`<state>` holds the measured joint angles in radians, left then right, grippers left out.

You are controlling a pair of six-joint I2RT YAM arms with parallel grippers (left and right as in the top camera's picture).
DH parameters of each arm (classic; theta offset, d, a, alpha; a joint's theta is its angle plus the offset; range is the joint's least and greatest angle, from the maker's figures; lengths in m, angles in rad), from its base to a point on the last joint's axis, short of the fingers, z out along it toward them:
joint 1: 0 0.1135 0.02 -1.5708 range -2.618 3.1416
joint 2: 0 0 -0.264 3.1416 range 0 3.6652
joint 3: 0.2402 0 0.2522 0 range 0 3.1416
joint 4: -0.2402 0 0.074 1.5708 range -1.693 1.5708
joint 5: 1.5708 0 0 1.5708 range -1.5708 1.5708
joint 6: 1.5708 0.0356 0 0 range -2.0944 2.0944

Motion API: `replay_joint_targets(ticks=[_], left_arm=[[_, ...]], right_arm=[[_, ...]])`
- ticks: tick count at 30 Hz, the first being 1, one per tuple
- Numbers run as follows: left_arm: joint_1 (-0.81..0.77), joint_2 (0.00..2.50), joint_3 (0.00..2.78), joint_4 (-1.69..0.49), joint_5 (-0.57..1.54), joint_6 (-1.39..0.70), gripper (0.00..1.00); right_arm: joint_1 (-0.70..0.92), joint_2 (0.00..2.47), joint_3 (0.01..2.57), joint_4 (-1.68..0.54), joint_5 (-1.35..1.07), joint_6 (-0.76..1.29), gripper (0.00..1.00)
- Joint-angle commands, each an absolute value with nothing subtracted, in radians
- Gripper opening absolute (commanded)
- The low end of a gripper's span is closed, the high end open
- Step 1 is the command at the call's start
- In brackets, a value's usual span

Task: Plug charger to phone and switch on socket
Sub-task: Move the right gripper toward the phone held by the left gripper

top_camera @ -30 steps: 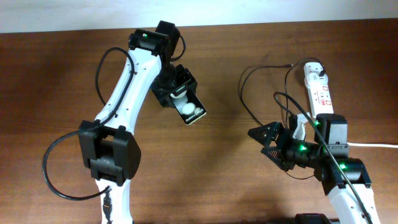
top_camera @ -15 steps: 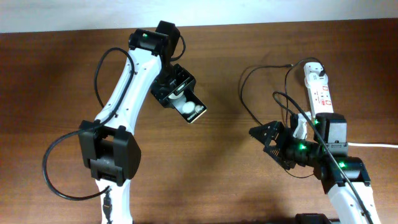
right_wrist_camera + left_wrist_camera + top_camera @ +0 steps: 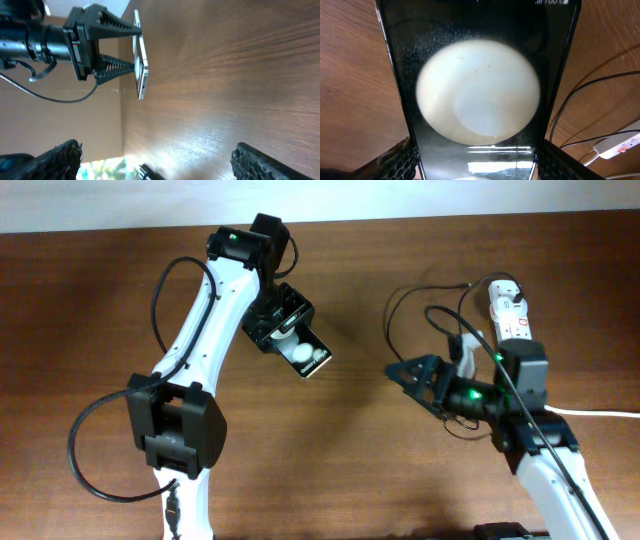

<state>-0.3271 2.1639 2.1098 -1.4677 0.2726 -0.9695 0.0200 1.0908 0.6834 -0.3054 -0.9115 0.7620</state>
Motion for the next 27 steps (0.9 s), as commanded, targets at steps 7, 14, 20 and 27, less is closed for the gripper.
replay_joint_targets(ticks=[7,14,20,27], left_arm=[[-0.327,2.139,2.112,-1.441,0.326,-1.089,0.59],[-0.340,2.139,2.112,-1.428,0.411,-1.141,0.59],[-0.384,2.139,2.112,-1.422,0.434,-1.152,0.60],[-0.445,2.139,2.112,-1.421,0.454,-1.152,0.60]], right_arm=[[0.224,1.271,0.694,-0.126,-0.762,0.831,0.99],[0.381,1.333,0.694,0.155,-0.515,0.987,1.00],[0.426,1.391,0.694,0.281,-0.433,1.038,0.79],[0.426,1.433,0.694,0.284,-0.433,1.038,0.52]])
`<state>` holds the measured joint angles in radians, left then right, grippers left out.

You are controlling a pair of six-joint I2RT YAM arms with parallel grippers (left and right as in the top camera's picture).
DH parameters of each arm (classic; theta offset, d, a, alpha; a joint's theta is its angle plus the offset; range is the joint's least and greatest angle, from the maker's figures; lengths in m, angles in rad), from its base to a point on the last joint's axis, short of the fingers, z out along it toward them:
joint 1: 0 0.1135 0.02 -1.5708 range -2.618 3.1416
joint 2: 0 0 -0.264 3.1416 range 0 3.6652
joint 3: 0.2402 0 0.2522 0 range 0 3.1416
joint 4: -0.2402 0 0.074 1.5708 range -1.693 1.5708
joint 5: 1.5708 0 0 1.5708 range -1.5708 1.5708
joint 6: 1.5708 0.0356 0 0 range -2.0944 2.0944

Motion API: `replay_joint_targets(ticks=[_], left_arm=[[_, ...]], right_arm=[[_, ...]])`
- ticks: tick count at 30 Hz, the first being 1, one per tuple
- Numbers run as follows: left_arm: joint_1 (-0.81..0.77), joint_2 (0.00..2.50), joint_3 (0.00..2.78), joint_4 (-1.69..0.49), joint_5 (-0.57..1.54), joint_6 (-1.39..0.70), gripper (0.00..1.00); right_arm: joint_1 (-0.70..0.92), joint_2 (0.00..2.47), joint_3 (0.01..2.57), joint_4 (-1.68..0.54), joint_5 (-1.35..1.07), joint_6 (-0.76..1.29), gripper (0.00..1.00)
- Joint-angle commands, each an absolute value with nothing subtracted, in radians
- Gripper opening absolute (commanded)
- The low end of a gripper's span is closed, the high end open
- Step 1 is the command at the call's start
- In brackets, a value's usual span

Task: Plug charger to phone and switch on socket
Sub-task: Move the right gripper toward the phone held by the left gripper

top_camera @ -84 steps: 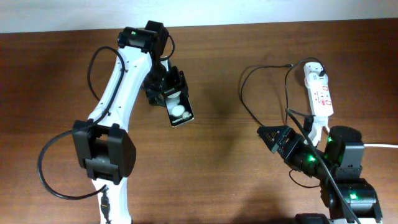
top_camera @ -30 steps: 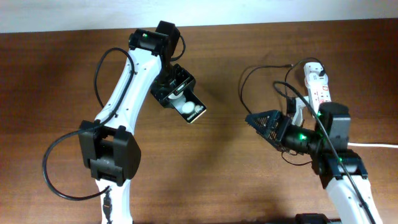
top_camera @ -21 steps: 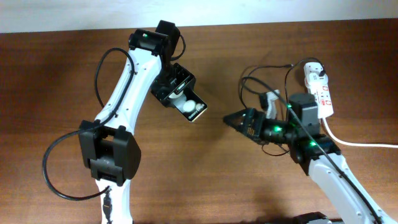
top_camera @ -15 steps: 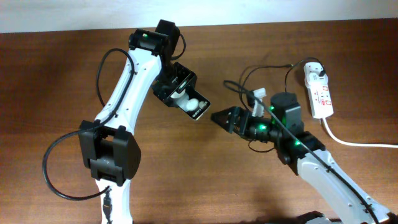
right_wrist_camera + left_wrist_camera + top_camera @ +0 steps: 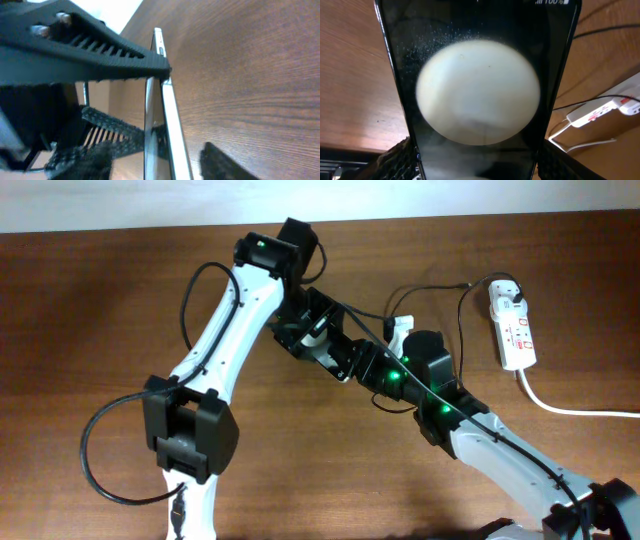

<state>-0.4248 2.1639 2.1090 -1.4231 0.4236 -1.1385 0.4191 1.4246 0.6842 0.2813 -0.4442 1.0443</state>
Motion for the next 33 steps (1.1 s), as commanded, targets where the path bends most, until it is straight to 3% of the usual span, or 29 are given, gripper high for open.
replay_joint_targets(ticks=[1,8,13,16,22,23,25,31,33], left_arm=[[-0.451,2.139,2.112,-1.421,0.454,-1.152,0.60],[-0.462,2.139,2.112,-1.422,0.448,-1.151,0.64],[-0.462,2.139,2.112,-1.423,0.448,-1.151,0.65],[-0.453,2.139,2.112,-1.427,0.437,-1.150,0.82],[-0.334,2.099,2.112,-1.588,0.445,-0.899,0.98],[-0.314,2.078,2.112,-1.616,0.445,-0.835,0.97],[-0.292,2.014,2.112,-1.642,0.441,-0.653,0.84],[-0.308,1.724,2.111,-1.689,0.193,-0.544,0.99],[-0.305,1.618,2.101,-1.688,0.109,-0.562,0.99]], right_arm=[[0.426,1.433,0.694,0.284,-0.434,1.038,0.48],[0.425,1.433,0.694,0.266,-0.448,1.037,0.18],[0.425,1.432,0.694,0.266,-0.483,1.037,0.10],[0.417,1.432,0.694,0.266,-0.498,1.038,0.05],[0.318,1.432,0.694,0.266,-0.617,1.066,0.04],[0.306,1.432,0.694,0.266,-0.621,1.102,0.04],[0.305,1.432,0.694,0.266,-0.619,1.163,0.04],[0.305,1.432,0.694,0.266,-0.634,1.233,0.04],[0.305,1.432,0.694,0.266,-0.656,1.234,0.04]])
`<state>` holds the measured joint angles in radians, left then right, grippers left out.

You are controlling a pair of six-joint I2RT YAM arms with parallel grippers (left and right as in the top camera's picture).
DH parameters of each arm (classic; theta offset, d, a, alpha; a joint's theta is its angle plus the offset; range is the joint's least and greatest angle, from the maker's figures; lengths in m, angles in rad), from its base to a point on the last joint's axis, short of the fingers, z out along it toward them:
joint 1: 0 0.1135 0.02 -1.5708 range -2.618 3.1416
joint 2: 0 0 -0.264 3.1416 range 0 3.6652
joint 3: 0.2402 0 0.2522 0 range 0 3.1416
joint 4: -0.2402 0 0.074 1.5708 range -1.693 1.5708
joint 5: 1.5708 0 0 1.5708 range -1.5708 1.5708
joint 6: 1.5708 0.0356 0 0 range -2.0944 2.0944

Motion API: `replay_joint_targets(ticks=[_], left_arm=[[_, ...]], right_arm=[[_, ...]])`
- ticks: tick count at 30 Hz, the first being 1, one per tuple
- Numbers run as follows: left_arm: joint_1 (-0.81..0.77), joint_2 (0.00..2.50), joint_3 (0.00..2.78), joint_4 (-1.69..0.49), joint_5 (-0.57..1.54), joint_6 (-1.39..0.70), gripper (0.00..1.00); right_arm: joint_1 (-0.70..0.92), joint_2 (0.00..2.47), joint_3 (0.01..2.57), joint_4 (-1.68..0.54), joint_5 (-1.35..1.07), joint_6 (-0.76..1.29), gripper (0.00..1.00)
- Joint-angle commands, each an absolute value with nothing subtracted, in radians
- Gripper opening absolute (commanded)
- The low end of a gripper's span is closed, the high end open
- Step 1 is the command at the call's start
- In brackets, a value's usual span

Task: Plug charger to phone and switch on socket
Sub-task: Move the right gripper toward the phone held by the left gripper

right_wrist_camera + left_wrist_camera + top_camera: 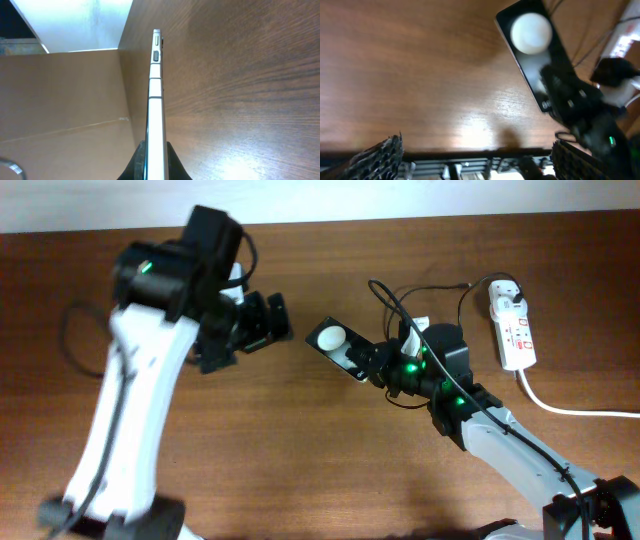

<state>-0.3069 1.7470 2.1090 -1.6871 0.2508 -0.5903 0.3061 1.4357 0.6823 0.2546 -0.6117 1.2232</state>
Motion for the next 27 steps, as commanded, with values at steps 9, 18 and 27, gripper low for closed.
replay_joint_targets(ticks=[9,18,27], left_arm=[[-0.305,1.408,1.437,-1.103,0.635,-0.855,0.99],[-0.305,1.412,1.230,-0.770,0.658,-1.259,0.99],[-0.305,1.412,1.230,-0.771,0.623,-1.351,0.98]], right_arm=[[0.305,1.432,0.694,0.266,-0.861,1.632,0.04],[0.308,1.432,0.694,0.266,-0.879,1.798,0.04],[0.310,1.432,0.694,0.356,-0.892,1.907,0.04]])
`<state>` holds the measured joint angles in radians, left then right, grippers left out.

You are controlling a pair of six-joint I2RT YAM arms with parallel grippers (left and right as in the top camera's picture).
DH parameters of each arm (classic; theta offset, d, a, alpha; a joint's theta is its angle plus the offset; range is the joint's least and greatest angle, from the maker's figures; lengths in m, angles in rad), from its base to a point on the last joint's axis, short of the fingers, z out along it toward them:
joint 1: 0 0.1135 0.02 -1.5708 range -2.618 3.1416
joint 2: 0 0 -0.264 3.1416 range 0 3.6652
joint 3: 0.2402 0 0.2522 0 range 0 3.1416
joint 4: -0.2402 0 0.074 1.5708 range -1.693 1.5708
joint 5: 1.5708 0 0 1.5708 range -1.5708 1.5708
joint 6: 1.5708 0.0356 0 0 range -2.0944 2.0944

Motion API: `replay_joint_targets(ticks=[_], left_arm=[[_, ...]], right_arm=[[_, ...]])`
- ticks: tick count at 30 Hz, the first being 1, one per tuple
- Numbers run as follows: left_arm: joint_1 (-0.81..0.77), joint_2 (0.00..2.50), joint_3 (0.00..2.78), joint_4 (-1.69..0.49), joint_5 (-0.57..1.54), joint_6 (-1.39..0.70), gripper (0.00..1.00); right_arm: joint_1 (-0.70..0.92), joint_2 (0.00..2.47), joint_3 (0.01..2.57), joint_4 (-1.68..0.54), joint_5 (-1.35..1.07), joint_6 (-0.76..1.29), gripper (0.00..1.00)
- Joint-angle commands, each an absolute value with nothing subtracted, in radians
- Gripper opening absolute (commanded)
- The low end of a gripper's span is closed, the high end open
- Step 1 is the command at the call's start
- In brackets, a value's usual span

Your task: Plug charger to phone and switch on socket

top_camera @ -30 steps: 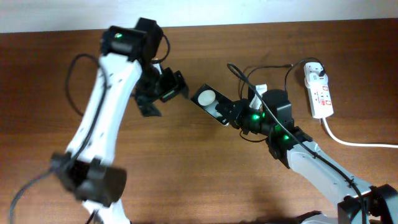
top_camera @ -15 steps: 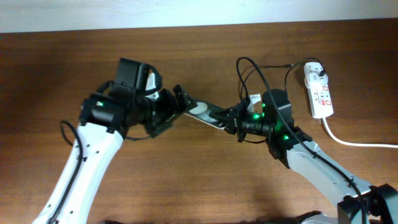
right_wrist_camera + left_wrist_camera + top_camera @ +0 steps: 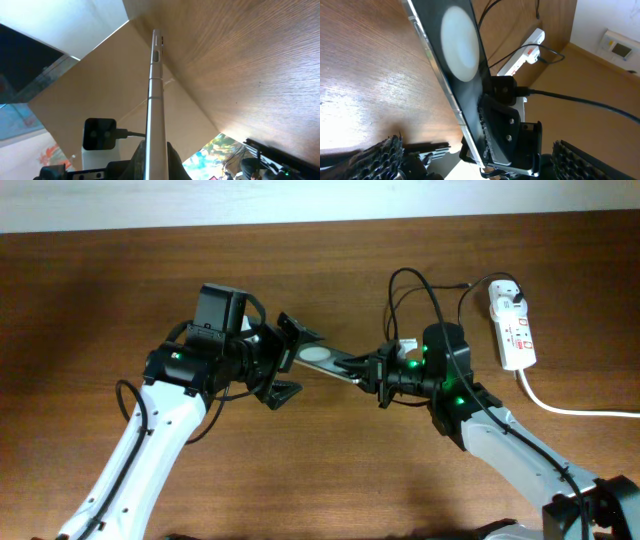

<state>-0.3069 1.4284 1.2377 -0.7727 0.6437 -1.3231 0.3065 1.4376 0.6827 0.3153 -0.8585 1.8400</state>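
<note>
The phone [image 3: 322, 360] is dark with a white round disc [image 3: 460, 44] on its face. It hangs above the table, and my right gripper [image 3: 372, 375] is shut on its right end. The right wrist view shows it edge-on [image 3: 154, 90], clamped low in the frame by the right gripper [image 3: 154, 152]. My left gripper [image 3: 296, 362] is open, its fingers [image 3: 300, 333] on either side of the phone's left end without touching it. In the left wrist view the left gripper [image 3: 477, 150] faces the phone. A white socket strip [image 3: 511, 326] lies at the far right with a black charger adapter [image 3: 99, 134] plugged in. The cable's plug end is not discernible.
Black charger cable [image 3: 412, 288] loops over the table between the right arm and the strip. The strip's white lead [image 3: 580, 412] runs off to the right. The brown wooden table [image 3: 100, 300] ends at a pale wall along the far edge.
My left arm has moved from the far left of the table to the phone's free end, its gripper still open. The right gripper still grips the phone, now tilted flatter.
First my left gripper held the phone while the right one stood open, off to the right. Then the right gripper was at the phone, with the left still on it. Then only the right held it, the left open and away. Now the left is open at the phone.
</note>
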Motion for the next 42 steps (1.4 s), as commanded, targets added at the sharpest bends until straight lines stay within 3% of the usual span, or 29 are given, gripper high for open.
replay_joint_targets(ticks=[1,9,16,23,27,32,34,42], left_arm=[[-0.305,1.412,1.230,-0.771,0.616,-1.360,0.97],[-0.305,1.414,1.230,-0.770,0.542,-1.530,0.79],[-0.328,1.414,1.230,-0.696,0.437,-1.534,0.62],[-0.416,1.414,1.230,-0.682,0.307,-1.561,0.57],[-0.418,1.414,1.229,-0.682,0.288,-1.562,0.43],[-0.419,1.460,1.229,-0.683,0.282,-1.563,0.41],[-0.419,1.491,1.229,-0.681,0.293,-1.582,0.30],[-0.419,1.498,1.229,-0.635,0.311,-1.605,0.18]], right_arm=[[0.314,1.432,0.694,0.388,-0.893,1.924,0.04],[0.386,1.432,0.694,0.493,-0.880,2.060,0.04],[0.386,1.432,0.694,0.500,-0.868,2.085,0.04],[0.386,1.432,0.694,0.506,-0.868,2.085,0.04],[0.386,1.432,0.694,0.506,-0.868,2.085,0.04],[0.386,1.432,0.694,0.506,-0.868,2.085,0.04],[0.386,1.432,0.694,0.506,-0.867,2.085,0.04],[0.386,1.432,0.694,0.506,-0.837,2.085,0.04]])
